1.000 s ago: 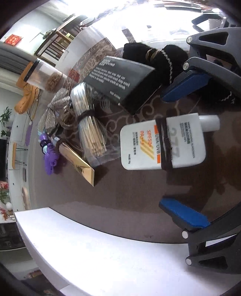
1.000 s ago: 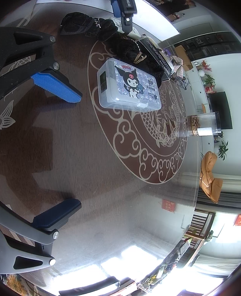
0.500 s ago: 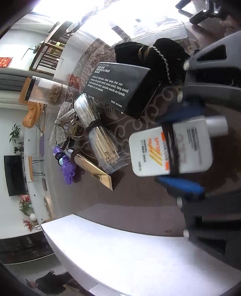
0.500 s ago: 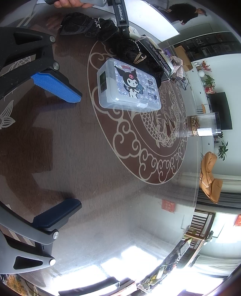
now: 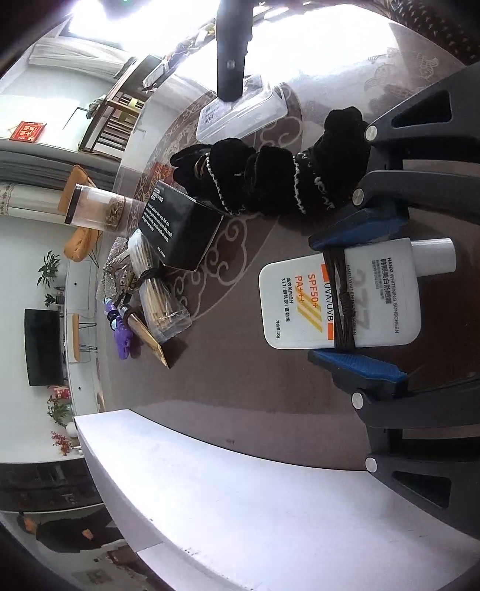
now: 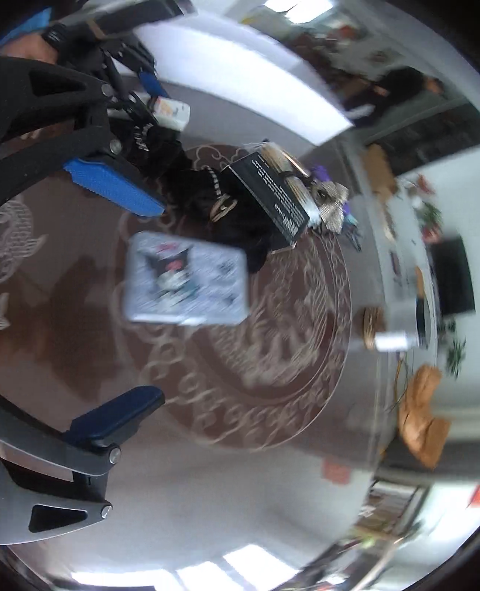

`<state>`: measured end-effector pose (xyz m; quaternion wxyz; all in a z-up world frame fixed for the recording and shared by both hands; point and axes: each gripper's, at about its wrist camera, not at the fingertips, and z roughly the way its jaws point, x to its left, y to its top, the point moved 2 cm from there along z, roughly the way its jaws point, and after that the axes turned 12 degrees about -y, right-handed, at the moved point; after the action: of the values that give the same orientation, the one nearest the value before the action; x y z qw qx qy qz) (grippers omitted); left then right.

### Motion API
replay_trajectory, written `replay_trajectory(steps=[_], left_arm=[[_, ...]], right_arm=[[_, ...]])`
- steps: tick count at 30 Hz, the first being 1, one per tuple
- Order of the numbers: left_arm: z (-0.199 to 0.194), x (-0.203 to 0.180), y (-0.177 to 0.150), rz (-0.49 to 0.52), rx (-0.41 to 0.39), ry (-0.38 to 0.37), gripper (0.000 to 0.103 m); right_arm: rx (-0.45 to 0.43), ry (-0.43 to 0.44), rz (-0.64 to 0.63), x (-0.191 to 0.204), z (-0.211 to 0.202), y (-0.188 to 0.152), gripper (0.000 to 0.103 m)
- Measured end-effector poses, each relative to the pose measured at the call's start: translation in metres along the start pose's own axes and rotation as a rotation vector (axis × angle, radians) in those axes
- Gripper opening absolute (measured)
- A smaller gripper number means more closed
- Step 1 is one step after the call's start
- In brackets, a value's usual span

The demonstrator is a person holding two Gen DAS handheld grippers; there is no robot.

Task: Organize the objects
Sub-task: 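Grasp the white sunscreen bottle with the left tool while the right tool grasps the clear Kuromi box, then carry the bottle with the left tool into the white bin while the right tool drops the box there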

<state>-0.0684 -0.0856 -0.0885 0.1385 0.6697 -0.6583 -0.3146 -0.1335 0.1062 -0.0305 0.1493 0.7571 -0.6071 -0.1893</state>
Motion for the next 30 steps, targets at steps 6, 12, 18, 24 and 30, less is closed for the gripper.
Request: replay_trajectory(steps=[6,12,18,24,30], left_arm=[[-0.035,-0.013,-0.006,0.0,-0.076,-0.056,0.053],[-0.082,-0.027,0.006,0.0,-0.162,-0.144,0.053],[-0.164,0.001,0.028,-0.042,-0.287,-0.161,0.053],[-0.227,0.092,0.028,-0.11,-0.33,0.086,0.053],[-0.221,0.184,0.002,-0.261,-0.203,0.261,0.054]], right_arm=[[0.115,-0.009,-0.019,0.003,0.033,0.003,0.063],[0.031,-0.024,0.0,-0.021,-0.013,-0.013,0.063],[-0.071,0.104,-0.022,0.018,-0.07,-0.001,0.063],[-0.201,0.392,-0.194,0.151,-0.151,0.019,0.063],[-0.184,0.555,-0.399,0.287,-0.165,0.015,0.063]])
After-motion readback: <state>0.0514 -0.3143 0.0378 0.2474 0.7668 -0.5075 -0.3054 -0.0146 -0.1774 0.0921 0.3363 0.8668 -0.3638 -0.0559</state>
